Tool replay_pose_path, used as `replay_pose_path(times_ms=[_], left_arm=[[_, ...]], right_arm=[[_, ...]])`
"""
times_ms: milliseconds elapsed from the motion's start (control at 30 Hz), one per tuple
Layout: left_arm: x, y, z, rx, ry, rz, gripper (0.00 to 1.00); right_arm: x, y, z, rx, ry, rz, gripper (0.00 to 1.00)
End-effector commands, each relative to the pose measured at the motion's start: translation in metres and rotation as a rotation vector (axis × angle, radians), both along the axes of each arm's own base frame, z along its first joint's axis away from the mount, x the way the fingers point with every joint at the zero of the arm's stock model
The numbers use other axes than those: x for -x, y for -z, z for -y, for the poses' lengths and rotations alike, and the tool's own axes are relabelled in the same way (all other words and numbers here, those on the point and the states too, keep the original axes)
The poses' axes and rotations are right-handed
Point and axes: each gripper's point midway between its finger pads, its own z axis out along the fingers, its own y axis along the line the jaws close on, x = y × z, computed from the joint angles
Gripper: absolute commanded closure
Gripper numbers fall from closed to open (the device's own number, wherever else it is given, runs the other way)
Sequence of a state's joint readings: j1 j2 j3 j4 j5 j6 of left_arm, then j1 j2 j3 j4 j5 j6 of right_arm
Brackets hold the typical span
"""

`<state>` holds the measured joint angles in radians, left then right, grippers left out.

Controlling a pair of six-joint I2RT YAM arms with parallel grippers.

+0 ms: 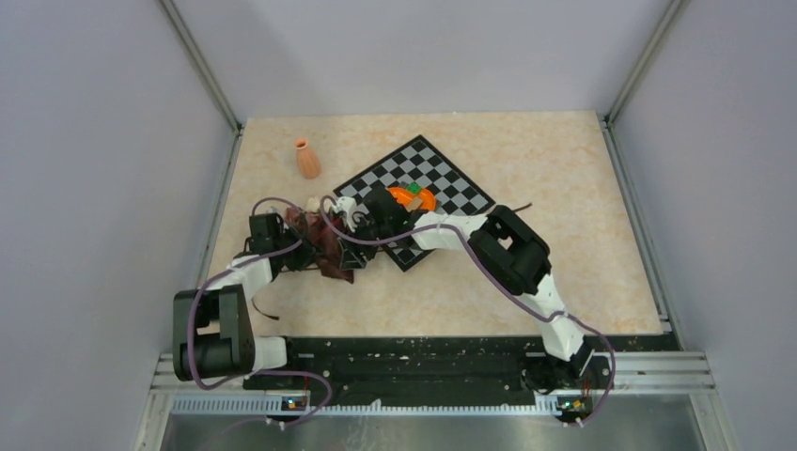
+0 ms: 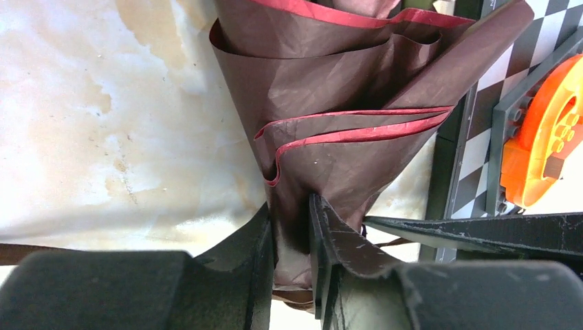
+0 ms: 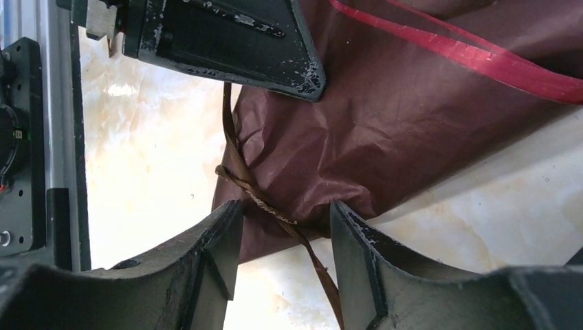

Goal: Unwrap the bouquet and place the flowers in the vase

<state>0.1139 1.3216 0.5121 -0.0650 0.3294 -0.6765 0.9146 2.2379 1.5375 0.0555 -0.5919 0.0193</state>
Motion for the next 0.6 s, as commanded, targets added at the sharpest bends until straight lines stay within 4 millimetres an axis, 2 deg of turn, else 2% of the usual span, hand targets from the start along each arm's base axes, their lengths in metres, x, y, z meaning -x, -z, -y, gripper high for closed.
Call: replay_pose_path(times_ms=[0, 167, 300, 433, 567], left_arm=[[-0.007, -0.002, -0.001, -0.016, 0.014, 0.025, 0.74], [-0.008, 0.000, -0.001, -0.016, 0.011, 0.019, 0.83], [-0.009, 0.002, -0.002, -0.013, 0.006, 0.015, 0.87], [-0.008, 0.003, -0.003, -0.018, 0.000, 0.008, 0.93], [-0.007, 0.006, -0.005, -0.025, -0.007, 0.000, 1.00]], right_arm=[[0.019, -0.001, -0.012, -0.010, -0.105, 0.009, 0.50], [0.028, -0.003, -0.007, -0.012, -0.123, -0.016, 0.59], [0.023, -0.002, -0.001, 0.000, -0.061, 0.015, 0.79], [0.021, -0.017, 0.003, -0.042, -0.002, 0.039, 1.00], [0.023, -0.032, 0.009, -0.062, 0.020, 0.052, 1.00]])
